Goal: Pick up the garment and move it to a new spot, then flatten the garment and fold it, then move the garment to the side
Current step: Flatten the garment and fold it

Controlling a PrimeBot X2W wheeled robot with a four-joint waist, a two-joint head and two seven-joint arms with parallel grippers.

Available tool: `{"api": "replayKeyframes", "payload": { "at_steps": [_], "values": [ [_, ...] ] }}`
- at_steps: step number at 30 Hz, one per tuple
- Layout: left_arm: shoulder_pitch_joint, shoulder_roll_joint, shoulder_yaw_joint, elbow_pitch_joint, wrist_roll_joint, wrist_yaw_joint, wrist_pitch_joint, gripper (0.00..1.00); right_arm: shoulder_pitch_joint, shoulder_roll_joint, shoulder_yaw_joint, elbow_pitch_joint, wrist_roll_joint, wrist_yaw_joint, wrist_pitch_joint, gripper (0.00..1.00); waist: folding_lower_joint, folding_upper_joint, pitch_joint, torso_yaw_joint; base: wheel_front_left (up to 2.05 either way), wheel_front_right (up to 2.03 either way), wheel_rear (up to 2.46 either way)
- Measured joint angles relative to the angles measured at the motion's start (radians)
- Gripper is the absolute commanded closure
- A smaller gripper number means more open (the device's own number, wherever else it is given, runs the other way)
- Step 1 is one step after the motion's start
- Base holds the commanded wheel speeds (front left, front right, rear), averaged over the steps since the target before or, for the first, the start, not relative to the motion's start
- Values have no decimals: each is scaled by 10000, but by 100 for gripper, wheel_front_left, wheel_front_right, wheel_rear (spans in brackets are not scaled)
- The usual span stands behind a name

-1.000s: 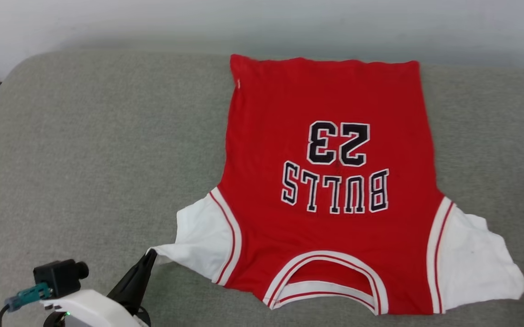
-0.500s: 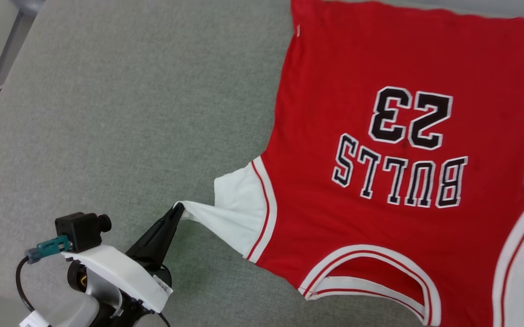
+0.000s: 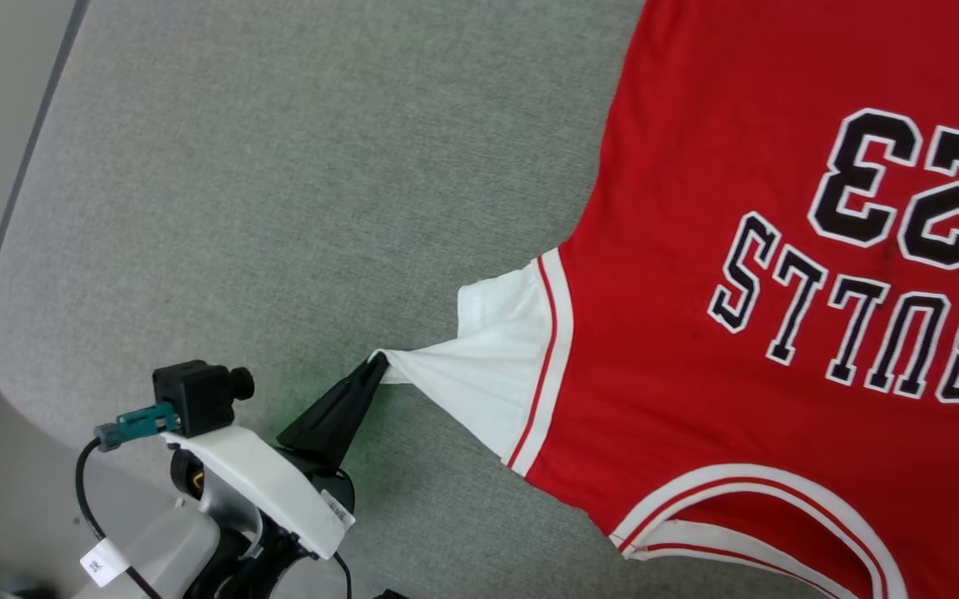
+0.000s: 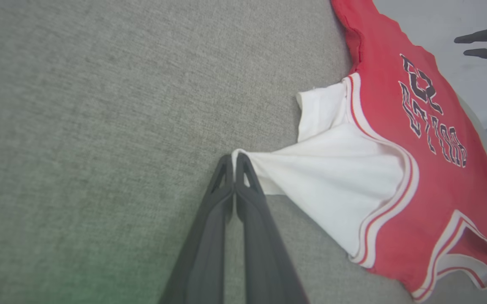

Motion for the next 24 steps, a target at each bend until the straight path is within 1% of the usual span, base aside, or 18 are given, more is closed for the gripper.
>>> {"api": "replayKeyframes", "payload": {
  "at_steps": [3,7,10,14,18,19,20,21,22,24],
  "values": [
    [-34,-54,-155,21,81,-75,54,100,-5,-4,-251,121,-380,2,-10,0,0,0,153,276,0,0,0],
    [-98,-144,-295,-35,174,-134,104,100,-49,-182,-499,128,-844,0,-96,0,-1,0,375,530,0,0,0],
    [-141,-178,-337,-98,221,-161,84,100,-51,-267,-460,38,-1120,4,-230,0,-1,0,558,658,0,0,0],
    [-172,-222,-437,-86,272,-211,81,100,-18,-328,-679,-42,-1331,2,-345,0,-1,0,711,796,0,0,0],
    [-174,-259,-543,-48,339,-245,82,100,117,-387,-585,-63,-1499,4,-548,0,-1,0,770,872,0,0,0],
    [-174,-272,-577,-42,362,-247,84,100,187,-385,-583,-50,-1444,2,-600,15,-1,0,773,890,0,0,0],
    [-174,-278,-594,-46,364,-247,86,100,245,-378,-552,-46,-1432,2,-650,27,-1,0,779,892,0,0,0],
    [-174,-276,-606,-59,372,-247,86,100,275,-366,-481,-50,-1417,2,-715,56,-2,0,799,892,0,0,0],
    [-174,-268,-606,-84,401,-247,86,100,280,-345,-322,-27,-1354,0,-723,100,-3,0,838,885,0,0,0],
    [-204,-267,-604,-159,418,-249,84,100,280,-370,-31,-38,-1329,2,-794,100,-3,0,942,864,0,0,0]
  ]
}}
